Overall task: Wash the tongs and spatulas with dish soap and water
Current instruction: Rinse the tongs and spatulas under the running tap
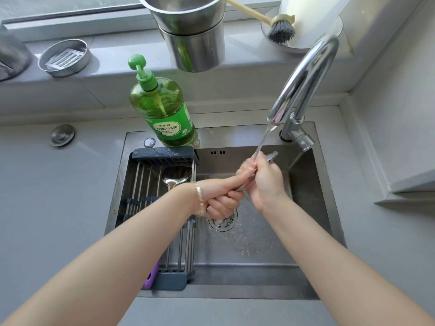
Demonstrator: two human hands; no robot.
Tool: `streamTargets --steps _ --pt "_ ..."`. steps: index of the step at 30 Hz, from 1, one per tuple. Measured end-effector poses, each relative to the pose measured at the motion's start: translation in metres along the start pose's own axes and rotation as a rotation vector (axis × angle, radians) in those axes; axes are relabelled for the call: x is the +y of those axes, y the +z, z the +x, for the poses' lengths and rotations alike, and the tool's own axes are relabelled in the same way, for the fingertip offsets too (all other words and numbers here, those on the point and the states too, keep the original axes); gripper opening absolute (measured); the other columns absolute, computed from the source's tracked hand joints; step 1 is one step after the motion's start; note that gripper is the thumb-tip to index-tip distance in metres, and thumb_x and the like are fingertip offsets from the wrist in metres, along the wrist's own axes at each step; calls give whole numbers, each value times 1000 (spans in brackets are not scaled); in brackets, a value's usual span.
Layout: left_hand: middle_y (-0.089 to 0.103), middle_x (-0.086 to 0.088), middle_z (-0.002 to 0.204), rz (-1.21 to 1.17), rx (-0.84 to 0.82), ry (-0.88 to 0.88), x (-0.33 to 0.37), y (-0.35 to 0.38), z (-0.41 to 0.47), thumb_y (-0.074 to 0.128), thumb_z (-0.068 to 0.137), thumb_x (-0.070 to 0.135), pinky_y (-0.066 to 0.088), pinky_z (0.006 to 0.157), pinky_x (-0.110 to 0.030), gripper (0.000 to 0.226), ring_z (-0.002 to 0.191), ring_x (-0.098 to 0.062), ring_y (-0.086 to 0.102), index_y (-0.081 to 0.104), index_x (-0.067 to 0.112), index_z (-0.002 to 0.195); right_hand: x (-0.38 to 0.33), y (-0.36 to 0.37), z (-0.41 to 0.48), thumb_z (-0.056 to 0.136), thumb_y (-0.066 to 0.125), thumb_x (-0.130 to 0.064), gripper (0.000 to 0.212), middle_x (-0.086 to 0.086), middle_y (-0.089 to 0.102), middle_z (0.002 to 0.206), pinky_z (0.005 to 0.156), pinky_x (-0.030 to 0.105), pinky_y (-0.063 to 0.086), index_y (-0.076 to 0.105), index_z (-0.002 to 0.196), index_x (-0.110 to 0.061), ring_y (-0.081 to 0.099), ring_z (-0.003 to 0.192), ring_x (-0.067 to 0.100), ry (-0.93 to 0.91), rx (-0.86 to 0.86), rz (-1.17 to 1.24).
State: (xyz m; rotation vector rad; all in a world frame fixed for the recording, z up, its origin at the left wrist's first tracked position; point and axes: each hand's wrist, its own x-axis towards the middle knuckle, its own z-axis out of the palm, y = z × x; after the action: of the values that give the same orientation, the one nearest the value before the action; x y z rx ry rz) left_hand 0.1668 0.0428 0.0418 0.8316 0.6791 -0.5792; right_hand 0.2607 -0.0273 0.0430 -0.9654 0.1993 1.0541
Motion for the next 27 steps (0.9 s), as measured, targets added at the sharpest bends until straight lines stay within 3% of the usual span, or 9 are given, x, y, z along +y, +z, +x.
streamTargets --steps 2,5,8,12,14,15,19,21,27 --pt "28 10 34 7 136 68 -14 3 -6 32 87 61 14 32 -11 52 25 -1 22 38 20 55 12 7 1 101 31 -13 36 -5 28 50 38 19 33 27 65 -16 28 40 8 -23 -19 -200" --pt "42 0 47 480 609 260 -30 13 1 29 99 41 28 44 -24 44 35 -9 39 44 16 66 24 13 4 99 29 -13 23 2 35 61 40 20 38 36 78 -10 40 42 11 -48 110 -504" --pt "65 -19 98 765 876 377 -47 14 9 28 99 36 45 74 -35 40 90 -31 62 53 9 114 30 9 4 98 33 -17 16 7 51 69 42 16 45 43 96 -4 56 42 4 -128 90 -702" --pt "55 -13 79 729 820 376 -60 17 20 34 97 12 40 61 -33 4 61 -23 47 37 11 97 30 -20 2 84 63 -38 48 11 64 96 64 23 48 50 113 -1 62 79 17 -24 102 -757" --pt "53 -12 84 720 751 343 -63 22 28 34 96 8 40 59 -31 14 61 -19 45 38 6 109 27 -38 -2 63 78 -48 77 15 66 107 81 38 53 53 117 0 65 92 25 85 81 -719" --pt "53 -10 86 706 708 326 -63 24 32 35 98 12 42 56 -27 21 59 -15 45 37 4 117 25 -49 -3 61 81 -44 74 17 66 106 85 42 52 56 113 1 65 94 29 136 59 -684" --pt "53 -6 97 621 584 181 -63 35 44 42 96 17 44 50 -15 37 72 -14 56 32 5 129 30 -81 -11 80 70 -15 19 12 67 79 58 25 51 63 90 -1 63 66 21 362 24 -620" --pt "56 -7 101 641 539 98 -66 39 48 47 93 17 49 61 -24 42 83 -19 59 34 4 130 37 -92 -7 80 70 -16 17 9 64 70 47 21 48 62 87 -3 60 54 15 429 74 -652" --pt "52 -8 132 726 724 -48 -77 15 41 45 93 28 51 88 -31 47 107 -23 60 38 13 137 45 -123 29 77 73 -32 50 11 53 81 52 28 46 47 108 -3 55 66 21 536 338 -882"
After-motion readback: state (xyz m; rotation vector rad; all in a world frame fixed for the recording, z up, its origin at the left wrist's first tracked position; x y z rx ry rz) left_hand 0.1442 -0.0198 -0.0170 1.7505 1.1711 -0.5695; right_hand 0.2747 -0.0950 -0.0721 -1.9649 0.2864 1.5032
